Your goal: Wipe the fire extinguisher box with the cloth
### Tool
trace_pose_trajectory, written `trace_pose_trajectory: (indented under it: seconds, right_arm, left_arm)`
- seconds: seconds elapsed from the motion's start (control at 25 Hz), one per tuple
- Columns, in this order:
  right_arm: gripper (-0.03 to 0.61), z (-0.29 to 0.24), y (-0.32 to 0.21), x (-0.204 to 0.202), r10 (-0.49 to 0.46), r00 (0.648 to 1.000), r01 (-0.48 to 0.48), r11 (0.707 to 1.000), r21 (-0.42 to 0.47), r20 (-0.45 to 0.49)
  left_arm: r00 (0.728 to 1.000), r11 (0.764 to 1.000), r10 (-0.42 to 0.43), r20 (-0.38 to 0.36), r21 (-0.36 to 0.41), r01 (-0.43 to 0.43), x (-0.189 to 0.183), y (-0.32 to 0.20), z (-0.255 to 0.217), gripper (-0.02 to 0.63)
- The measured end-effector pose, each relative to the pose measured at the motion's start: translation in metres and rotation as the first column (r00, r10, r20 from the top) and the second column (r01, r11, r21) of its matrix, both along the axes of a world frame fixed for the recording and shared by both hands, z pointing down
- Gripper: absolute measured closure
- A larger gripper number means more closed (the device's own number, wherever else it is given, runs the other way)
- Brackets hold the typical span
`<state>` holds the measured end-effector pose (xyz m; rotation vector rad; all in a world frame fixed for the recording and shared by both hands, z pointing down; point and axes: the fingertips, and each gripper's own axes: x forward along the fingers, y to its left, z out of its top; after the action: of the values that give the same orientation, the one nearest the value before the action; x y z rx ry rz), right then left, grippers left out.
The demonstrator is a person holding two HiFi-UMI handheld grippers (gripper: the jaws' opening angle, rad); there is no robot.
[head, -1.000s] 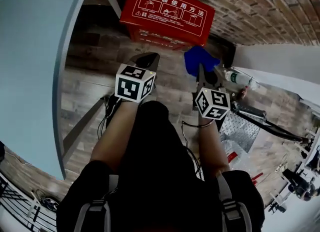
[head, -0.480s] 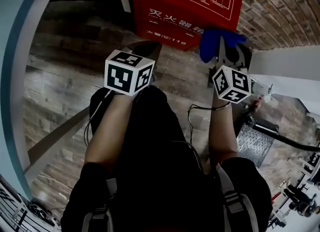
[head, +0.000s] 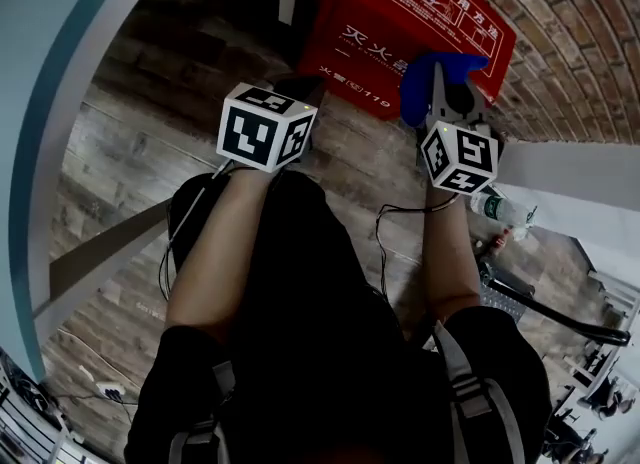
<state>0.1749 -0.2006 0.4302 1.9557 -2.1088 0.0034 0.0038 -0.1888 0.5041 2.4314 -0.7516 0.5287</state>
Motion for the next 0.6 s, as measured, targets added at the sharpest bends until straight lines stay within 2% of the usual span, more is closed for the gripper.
trace_pose_trajectory:
  seconds: [0.12, 0.24, 0.4, 0.6]
  right_arm:
    - [0.537, 0.005, -0.021, -0.032, -0.069, 0.998, 0.069, 0.998, 0.003, 0.000]
    - [0.537, 0.006, -0.042, -0.063, -0.127, 0.992, 0.127, 0.992, 0.009, -0.008]
    - [0.537, 0.010, -0.067, -0.100, -0.177, 0.982, 0.177, 0.984, -0.005, -0.058]
    - [0.537, 0.025, -0.100, -0.145, -0.246, 0.969, 0.245, 0.969, -0.039, -0.031]
  left_arm:
    - [0.998, 0.999, -0.031, 0.056, -0.003, 0.032, -0.016, -0.002, 0.012, 0.615]
    - [0.995, 0.997, -0.071, 0.076, -0.002, 0.071, -0.031, -0.007, 0.016, 0.615]
    - [0.995, 0.995, -0.099, 0.029, -0.027, 0.100, -0.037, -0.009, 0.009, 0.615]
    - [0.993, 0.991, -0.115, 0.017, -0.066, 0.116, -0.041, -0.009, 0.012, 0.615]
